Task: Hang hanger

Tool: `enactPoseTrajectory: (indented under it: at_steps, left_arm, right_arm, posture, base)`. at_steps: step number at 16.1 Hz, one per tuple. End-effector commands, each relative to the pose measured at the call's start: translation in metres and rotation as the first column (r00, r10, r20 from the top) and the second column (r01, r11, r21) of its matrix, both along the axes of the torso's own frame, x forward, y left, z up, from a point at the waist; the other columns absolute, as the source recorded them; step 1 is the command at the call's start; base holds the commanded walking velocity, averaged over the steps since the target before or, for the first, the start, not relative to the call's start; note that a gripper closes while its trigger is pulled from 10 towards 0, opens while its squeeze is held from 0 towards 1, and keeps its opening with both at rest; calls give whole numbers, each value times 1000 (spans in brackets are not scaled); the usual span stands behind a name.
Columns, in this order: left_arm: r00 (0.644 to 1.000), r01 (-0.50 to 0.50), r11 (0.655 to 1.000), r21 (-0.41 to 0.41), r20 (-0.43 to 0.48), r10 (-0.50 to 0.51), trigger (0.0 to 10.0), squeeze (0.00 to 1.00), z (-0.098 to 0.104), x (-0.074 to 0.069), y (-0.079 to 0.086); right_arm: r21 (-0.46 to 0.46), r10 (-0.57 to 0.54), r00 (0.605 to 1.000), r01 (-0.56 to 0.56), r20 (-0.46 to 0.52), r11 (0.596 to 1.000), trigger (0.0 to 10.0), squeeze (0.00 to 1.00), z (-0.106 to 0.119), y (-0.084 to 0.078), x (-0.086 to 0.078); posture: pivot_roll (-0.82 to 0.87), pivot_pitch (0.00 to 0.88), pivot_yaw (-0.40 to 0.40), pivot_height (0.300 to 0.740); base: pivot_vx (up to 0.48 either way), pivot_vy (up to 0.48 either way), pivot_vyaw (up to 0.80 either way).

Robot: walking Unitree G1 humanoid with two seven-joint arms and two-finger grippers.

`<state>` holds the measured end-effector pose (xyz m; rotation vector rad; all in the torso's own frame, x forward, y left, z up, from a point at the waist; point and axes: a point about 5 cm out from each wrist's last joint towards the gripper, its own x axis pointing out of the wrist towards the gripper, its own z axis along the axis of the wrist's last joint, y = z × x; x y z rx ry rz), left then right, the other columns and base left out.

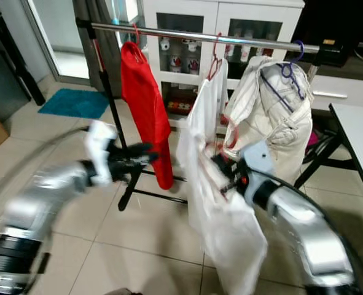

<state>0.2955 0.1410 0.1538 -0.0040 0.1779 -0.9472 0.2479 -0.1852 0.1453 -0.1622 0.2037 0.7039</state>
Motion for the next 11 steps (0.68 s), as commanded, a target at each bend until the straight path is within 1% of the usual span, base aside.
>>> enactPoseTrajectory:
  at_steps: [1, 2, 3, 4, 5, 6, 7, 8, 9, 10, 11]
  left_arm:
    - [1000, -15, 1000, 27, 27, 14, 10000, 1000, 5, -1, 18]
    - [999, -24, 998, 64, 35, 22, 10000, 1000, 6, -1, 28]
    - [999, -9, 997, 75, 33, 7, 10000, 1000, 7, -3, 34]
    - [999, 2, 997, 81, 32, -5, 10000, 1000, 8, -5, 37]
    - [999, 0, 992, 124, 42, -5, 10000, 1000, 9, -6, 49]
    - [999, -4, 988, 151, 40, -2, 10000, 1000, 7, -7, 58]
    - [999, -16, 980, 199, 32, 10, 10000, 1000, 4, -9, 72]
    - [999, -22, 974, 225, 30, 15, 10000, 1000, 4, -10, 81]
    - [999, -22, 974, 227, 27, 17, 10000, 1000, 4, -11, 83]
    - [1000, 1, 971, 239, 20, -6, 10000, 0, 4, -14, 88]
    - [999, 33, 977, 209, 33, -41, 10000, 0, 12, -16, 85]
  right_arm:
    - [1, 117, 993, -117, 24, 993, 10000, 0, 11, 7, -6]
    - [-9, 186, 983, -186, 12, 983, 10000, 0, 13, 7, -11]
    - [1, 235, 972, -235, 4, 972, 10000, 0, 16, 8, -15]
    - [5, 254, 967, -254, 1, 967, 10000, 0, 17, 8, -17]
    - [28, 299, 954, -299, 0, 954, 10000, 0, 20, 11, -19]
    - [48, 332, 943, -332, 1, 942, 10000, 0, 22, 13, -21]
    - [75, 386, 922, -385, 2, 920, 10000, 0, 25, 18, -26]
    - [90, 420, 908, -418, 3, 904, 10000, 0, 27, 20, -28]
    - [100, 432, 902, -430, 5, 897, 10000, 0, 28, 21, -29]
    - [115, 456, 890, -454, 6, 884, 10000, 0, 29, 23, -30]
    - [92, 462, 887, -459, -7, 884, 10000, 0, 28, 22, -31]
  posture:
    - [-152, 0, 55, 740]
    - [-148, 0, 53, 740]
    - [-145, 0, 51, 740]
    - [-145, 0, 49, 740]
    - [-143, 0, 47, 740]
    - [-139, 0, 46, 740]
    - [-137, 0, 46, 740]
    - [-137, 0, 46, 740]
    - [-138, 0, 46, 740]
    - [-143, 0, 53, 740]
    - [-140, 0, 48, 740]
  base:
    - [0, 0, 0]
    - [0, 0, 0]
    - [0, 0, 0]
    - [0, 0, 0]
    - [0, 0, 0]
    - [0, 0, 0]
    - [0, 0, 0]
    - [0, 0, 0]
    - [0, 0, 0]
    - [0, 0, 0]
    - [0, 0, 0]
